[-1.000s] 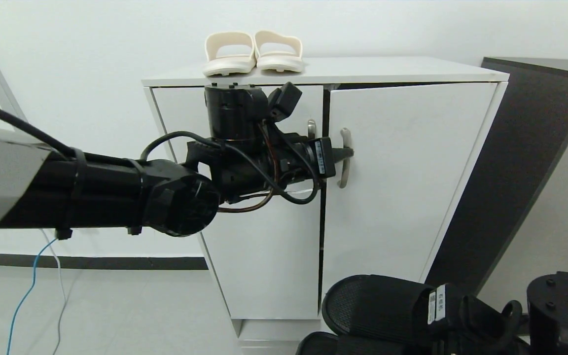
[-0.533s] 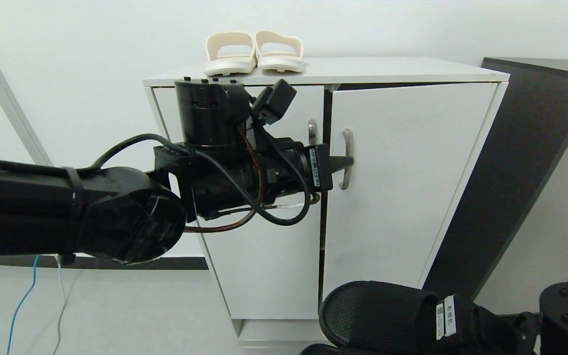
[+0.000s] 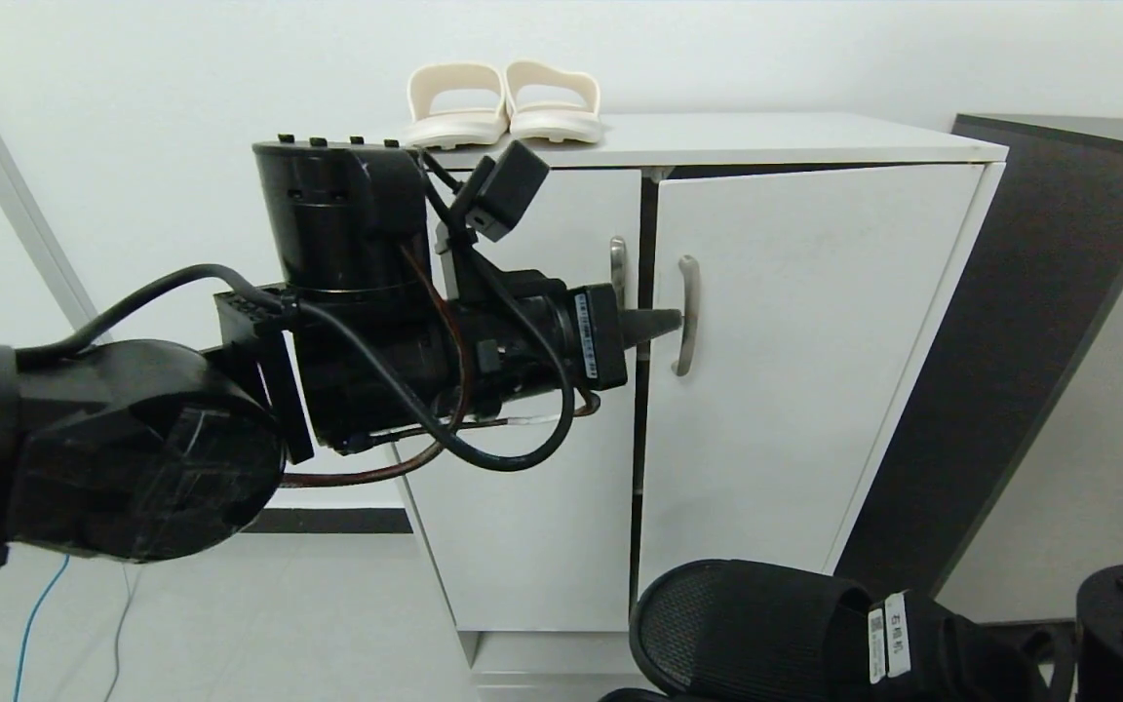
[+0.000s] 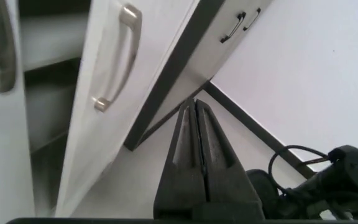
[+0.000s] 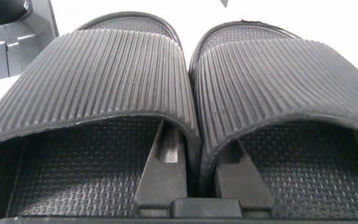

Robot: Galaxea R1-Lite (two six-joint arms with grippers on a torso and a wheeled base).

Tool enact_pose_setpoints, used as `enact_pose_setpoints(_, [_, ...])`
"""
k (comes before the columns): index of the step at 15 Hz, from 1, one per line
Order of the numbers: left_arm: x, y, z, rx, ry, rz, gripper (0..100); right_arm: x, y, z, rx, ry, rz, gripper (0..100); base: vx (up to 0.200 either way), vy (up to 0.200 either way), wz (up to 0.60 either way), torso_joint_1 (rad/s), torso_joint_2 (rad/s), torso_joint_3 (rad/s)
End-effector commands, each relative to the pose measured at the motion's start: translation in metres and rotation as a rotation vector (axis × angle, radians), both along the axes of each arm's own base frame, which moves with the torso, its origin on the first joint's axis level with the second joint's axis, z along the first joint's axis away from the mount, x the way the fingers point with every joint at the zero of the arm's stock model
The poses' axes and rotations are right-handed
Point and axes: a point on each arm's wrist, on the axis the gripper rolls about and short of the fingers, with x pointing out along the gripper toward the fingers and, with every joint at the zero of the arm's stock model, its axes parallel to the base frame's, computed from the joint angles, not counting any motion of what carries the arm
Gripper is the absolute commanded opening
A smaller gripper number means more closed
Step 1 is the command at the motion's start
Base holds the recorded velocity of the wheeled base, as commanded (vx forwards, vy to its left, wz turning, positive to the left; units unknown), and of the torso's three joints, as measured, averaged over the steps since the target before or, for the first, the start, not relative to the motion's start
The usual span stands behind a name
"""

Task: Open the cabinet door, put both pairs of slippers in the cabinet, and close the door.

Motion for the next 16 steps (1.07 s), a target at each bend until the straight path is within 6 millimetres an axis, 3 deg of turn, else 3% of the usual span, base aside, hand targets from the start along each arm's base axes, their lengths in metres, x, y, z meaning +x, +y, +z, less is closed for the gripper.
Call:
enact_pose_setpoints(1, [0.019,0.003,0.002,-0.032,-0.018,0.042,0,0.000,0.000,0.000,-0.001,-0.001,0.002,0,0.000,0.000,0.00,0.000,0.00,0.000])
enact_pose_setpoints(6, [0.074,-0.003,-0.011,-0.086,-0.005,0.116,0,-0.001,0.000,0.000,0.001,-0.004,0.004,0,0.000,0.000,0.00,0.000,0.00,0.000])
enact_pose_setpoints(9, [0.094,-0.009,-0.013,-0.095,-0.019,0.133,0,-0.001,0.000,0.000,0.000,-0.003,0.004,0,0.000,0.000,0.00,0.000,0.00,0.000])
enact_pose_setpoints(12, [0.103,-0.014,-0.015,-0.097,-0.021,0.132,0,-0.001,0.000,-0.001,-0.005,0.001,0.005,0,0.000,0.000,0.00,0.000,0.00,0.000])
enact_pose_setpoints(16, [0.101,-0.019,-0.013,-0.101,-0.027,0.118,0,-0.004,0.001,-0.003,-0.014,0.007,0.019,0,-0.050,0.000,0.00,0.001,0.00,0.001])
